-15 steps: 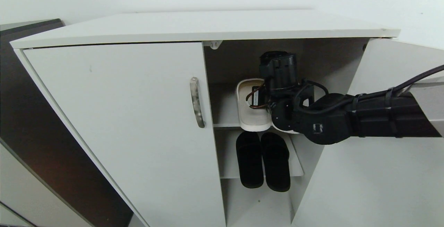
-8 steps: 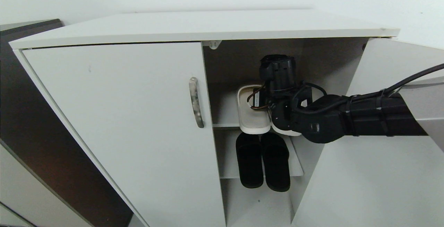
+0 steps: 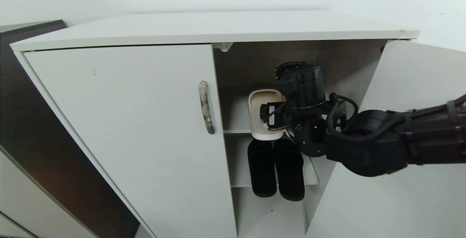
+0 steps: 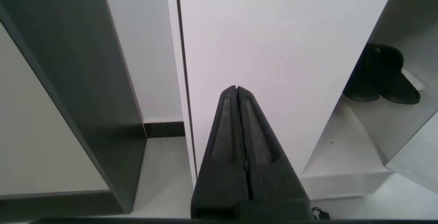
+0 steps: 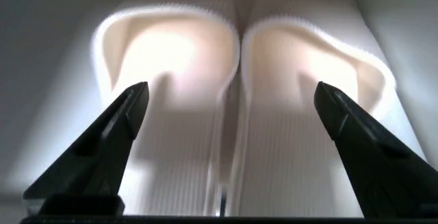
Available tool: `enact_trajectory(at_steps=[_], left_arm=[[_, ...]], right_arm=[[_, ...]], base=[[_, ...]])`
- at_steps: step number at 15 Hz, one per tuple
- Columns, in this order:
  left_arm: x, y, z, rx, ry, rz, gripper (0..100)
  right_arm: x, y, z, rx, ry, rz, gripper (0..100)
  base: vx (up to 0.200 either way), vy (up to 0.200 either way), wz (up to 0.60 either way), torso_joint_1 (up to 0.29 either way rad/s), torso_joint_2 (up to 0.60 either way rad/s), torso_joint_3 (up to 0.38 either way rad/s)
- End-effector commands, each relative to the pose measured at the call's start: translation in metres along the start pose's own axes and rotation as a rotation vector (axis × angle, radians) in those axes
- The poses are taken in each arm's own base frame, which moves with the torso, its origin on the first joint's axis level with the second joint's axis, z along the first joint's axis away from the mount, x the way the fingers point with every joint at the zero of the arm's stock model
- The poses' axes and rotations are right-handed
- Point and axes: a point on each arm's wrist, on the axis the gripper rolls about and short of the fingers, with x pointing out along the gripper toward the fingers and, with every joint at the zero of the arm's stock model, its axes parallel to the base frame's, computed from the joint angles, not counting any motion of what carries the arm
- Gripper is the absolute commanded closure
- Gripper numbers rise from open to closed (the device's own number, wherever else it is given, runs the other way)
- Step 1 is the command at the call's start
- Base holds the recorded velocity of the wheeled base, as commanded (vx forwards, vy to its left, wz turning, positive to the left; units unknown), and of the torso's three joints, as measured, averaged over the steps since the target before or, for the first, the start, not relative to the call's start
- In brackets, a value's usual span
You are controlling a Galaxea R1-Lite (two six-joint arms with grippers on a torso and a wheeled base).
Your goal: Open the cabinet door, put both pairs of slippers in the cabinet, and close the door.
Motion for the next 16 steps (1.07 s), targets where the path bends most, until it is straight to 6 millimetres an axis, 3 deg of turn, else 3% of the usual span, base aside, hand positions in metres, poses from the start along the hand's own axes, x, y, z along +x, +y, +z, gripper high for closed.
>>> enact_trajectory(at_steps=[1,2,3,8,16], left_arm=[[0.000,0.000,0.000,0.000,0.000,0.000,100],[0.000,0.000,0.000,0.000,0.000,0.000,100],[0.000,0.000,0.000,0.000,0.000,0.000,100],[0.000,0.000,0.000,-0.001,0.000,0.003,100],[0.000,0.000,0.000,0.000,0.000,0.001,100]], right_arm=[[-0.036,-0.008,0.005,0.015,-0.022,0.054,0],[-0.052,-0.011,-0.005,0.008,-0.021,0.084,0],[-0.060,-0.013,-0.012,0.007,-0.023,0.103,100],[-0.068,-0.021,-0.034,0.016,-0.034,0.128,100],[-0.069,-0.024,-0.039,0.003,-0.021,0.126,100]], base=[[0.000,0.000,0.00,0.000,0.00,0.000],[0.000,0.000,0.00,0.000,0.00,0.000],[0.000,0.000,0.00,0.000,0.00,0.000],[0.000,0.000,0.00,0.000,0.00,0.000],[0.000,0.000,0.00,0.000,0.00,0.000]])
